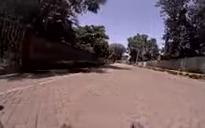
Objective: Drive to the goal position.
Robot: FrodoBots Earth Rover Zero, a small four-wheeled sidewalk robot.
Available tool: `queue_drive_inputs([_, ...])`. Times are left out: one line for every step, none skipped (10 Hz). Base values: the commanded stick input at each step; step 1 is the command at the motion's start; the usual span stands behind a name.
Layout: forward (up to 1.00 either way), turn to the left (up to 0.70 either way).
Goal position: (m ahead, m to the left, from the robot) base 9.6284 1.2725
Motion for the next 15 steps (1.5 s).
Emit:
queue_drive_inputs([0.7,0.35])
queue_drive_inputs([0.7,0.0])
queue_drive_inputs([0.7,0.0])
queue_drive_inputs([0.7,0.0])
queue_drive_inputs([0.7,0.0])
queue_drive_inputs([0.7,0.0])
queue_drive_inputs([0.7,0.0])
queue_drive_inputs([0.7,0.0])
queue_drive_inputs([0.7,0.0])
queue_drive_inputs([0.7,0.0])
queue_drive_inputs([0.7,0.0])
queue_drive_inputs([0.7,0.0])
queue_drive_inputs([0.7,0.0])
queue_drive_inputs([0.7,0.0])
queue_drive_inputs([0.7,0.0])
